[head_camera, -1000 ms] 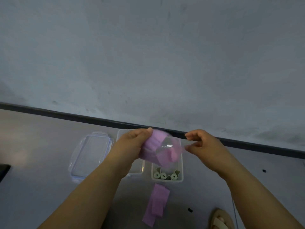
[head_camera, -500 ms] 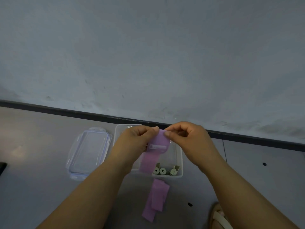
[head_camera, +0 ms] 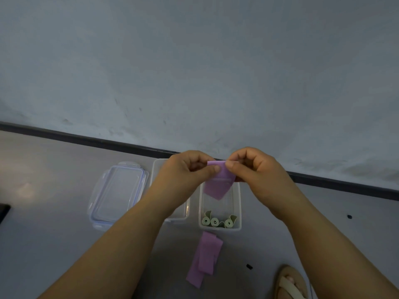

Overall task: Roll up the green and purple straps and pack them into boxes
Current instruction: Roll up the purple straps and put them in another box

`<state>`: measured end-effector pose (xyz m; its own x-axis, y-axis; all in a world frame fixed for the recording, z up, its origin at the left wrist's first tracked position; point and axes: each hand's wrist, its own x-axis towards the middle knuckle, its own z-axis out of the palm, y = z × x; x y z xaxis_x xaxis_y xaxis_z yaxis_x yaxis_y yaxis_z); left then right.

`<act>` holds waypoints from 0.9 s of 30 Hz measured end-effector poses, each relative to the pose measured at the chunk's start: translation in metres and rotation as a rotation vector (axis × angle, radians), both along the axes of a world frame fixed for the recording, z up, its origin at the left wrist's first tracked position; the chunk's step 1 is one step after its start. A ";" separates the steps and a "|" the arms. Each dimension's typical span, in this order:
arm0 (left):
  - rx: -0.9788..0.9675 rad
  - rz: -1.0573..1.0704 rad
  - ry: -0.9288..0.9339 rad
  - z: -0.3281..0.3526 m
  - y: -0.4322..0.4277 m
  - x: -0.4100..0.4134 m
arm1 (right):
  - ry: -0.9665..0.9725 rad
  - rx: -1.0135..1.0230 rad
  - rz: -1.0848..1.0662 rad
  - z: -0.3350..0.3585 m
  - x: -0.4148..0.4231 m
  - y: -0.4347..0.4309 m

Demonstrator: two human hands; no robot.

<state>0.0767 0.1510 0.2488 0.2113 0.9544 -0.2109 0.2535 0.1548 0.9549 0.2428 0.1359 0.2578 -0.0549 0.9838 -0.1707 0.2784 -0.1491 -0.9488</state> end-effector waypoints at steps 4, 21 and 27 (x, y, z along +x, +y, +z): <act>-0.025 0.021 -0.083 -0.001 0.003 -0.001 | 0.073 -0.039 0.010 0.000 0.001 0.001; -0.135 -0.065 -0.276 0.011 0.012 -0.006 | 0.283 -0.092 0.018 0.007 0.002 0.007; -0.188 -0.071 -0.238 0.005 0.011 -0.006 | 0.080 -0.038 0.003 0.004 -0.001 0.005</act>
<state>0.0710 0.1616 0.2540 0.3405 0.8844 -0.3193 0.0430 0.3246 0.9449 0.2413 0.1406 0.2613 -0.0724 0.9765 -0.2029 0.2025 -0.1848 -0.9617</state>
